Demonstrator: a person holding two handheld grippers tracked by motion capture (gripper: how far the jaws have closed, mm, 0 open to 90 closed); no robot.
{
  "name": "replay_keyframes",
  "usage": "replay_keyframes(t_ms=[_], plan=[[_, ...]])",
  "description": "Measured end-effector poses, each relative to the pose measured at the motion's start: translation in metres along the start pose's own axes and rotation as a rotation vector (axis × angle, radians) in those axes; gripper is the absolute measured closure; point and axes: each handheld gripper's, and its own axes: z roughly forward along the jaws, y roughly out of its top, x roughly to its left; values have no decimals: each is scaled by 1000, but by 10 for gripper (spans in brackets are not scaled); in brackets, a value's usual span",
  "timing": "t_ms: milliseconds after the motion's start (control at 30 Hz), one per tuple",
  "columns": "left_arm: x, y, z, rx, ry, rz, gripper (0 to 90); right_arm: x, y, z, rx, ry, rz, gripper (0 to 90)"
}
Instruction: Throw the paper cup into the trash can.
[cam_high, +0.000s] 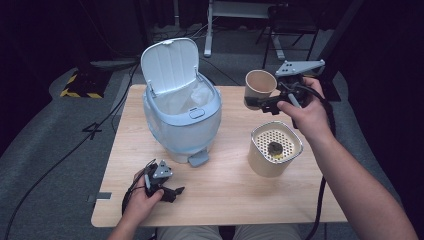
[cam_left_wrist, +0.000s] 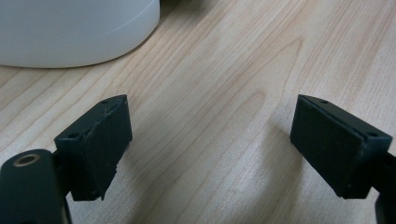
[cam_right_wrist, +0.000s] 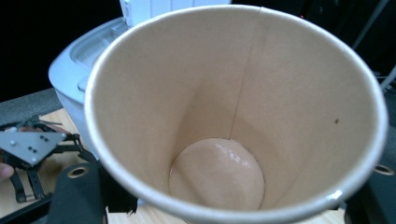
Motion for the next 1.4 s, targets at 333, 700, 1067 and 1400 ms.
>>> replay_keyframes(t_ms=[333,700,1067,1400], plan=[[1,1,1,0,-1,4,132,16,24,39,-48,50,2,287],[1,1,1,-1,1,5,132,34,48,79,-68,98,-10,286],[1,1,1,-2,3,3,131,46,57,122,-42,101,15,287],[1,1,1,-2,3,4,131,52,57,152,26,104,14,286]])
